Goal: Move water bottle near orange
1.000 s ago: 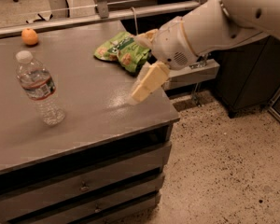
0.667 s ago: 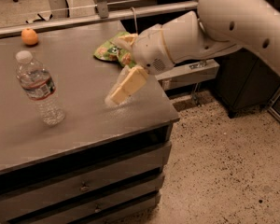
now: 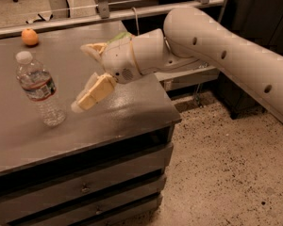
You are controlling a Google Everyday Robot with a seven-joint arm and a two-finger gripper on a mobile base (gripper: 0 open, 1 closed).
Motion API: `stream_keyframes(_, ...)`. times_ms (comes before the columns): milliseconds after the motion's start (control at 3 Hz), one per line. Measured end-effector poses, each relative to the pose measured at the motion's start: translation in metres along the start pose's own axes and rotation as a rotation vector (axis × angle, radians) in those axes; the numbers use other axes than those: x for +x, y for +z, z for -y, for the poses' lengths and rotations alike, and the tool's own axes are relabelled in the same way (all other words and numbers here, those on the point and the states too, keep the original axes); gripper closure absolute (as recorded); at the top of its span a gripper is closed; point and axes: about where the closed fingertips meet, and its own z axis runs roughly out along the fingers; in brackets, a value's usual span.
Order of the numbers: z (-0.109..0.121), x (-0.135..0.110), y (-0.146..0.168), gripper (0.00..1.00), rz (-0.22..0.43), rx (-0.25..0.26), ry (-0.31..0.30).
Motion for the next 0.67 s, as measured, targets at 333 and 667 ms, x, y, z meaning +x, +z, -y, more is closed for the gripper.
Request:
stream_keyframes(333,-0.001,-0.008,0.025,0.0,0.068,-0.031,0.014)
stream_keyframes(667,-0.001,-0.011,0.044,0.18,0.11,-0.045,0.032)
